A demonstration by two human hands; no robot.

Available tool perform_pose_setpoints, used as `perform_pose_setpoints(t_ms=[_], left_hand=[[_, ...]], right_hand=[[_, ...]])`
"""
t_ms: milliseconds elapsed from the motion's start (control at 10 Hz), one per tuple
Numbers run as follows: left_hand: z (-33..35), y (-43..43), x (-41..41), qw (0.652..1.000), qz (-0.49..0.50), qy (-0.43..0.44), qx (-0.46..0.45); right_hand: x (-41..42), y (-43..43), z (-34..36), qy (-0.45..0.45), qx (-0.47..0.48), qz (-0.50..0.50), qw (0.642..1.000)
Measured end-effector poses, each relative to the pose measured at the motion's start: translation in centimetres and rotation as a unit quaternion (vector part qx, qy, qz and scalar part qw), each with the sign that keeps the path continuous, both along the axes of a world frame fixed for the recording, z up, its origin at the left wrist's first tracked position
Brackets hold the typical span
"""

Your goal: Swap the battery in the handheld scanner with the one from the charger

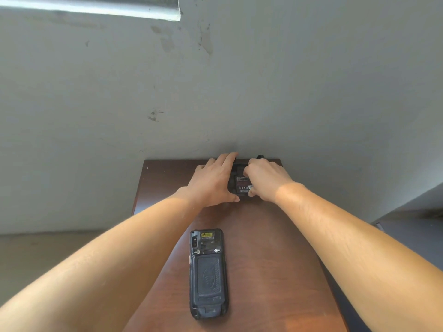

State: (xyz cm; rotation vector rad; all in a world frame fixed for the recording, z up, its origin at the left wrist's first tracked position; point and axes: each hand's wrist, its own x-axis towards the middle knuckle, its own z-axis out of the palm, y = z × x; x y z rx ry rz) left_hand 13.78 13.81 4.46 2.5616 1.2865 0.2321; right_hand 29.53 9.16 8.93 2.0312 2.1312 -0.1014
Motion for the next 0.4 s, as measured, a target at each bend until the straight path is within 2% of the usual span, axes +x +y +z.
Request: perform_pose_setpoints(t_ms=[200, 300, 400], left_hand=[[-0.1, -0.6, 0.5, 1.000, 0.007, 0.024, 0.017], [1.0, -1.1, 0.3, 0.997, 0.013, 0.070, 0.022], [1.7, -2.2, -0.1, 0.998, 0.025, 0.054, 0.029]], right_hand=[[-0.5, -0.6, 0.0, 0.004, 0.008, -0.022, 1.000], [-0.7, -1.6, 0.3, 0.031, 0.013, -0.030, 0.999], [-1.2, -3.1, 0.3, 0.082, 0.032, -0.048, 0.995]])
